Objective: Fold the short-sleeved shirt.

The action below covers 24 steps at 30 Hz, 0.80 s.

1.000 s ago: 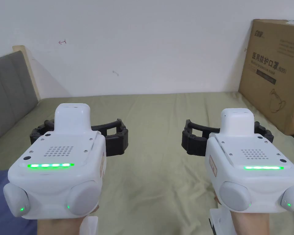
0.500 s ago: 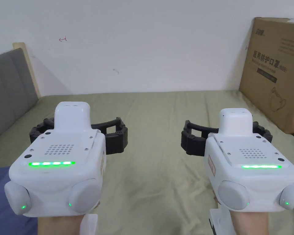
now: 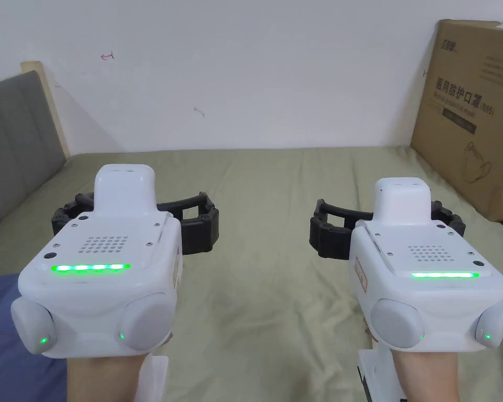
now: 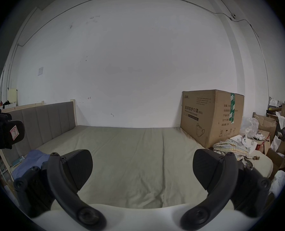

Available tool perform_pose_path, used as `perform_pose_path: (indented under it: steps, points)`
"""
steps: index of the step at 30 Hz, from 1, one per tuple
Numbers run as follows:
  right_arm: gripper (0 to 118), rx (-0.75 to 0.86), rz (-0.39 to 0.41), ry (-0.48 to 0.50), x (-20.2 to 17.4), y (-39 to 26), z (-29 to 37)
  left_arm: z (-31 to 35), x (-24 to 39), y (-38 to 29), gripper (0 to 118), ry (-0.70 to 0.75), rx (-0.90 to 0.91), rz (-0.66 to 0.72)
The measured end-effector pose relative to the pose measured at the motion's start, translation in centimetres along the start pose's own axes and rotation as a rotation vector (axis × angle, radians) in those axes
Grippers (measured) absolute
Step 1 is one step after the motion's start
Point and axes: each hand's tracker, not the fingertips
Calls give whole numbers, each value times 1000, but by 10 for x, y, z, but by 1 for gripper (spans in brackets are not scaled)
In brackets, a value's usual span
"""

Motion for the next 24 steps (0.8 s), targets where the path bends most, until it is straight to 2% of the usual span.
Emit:
perform_pose_path:
  steps: [24]
  points:
    - [118, 13, 11, -3, -2, -1, 0, 4, -2, 2, 117, -29, 55, 15]
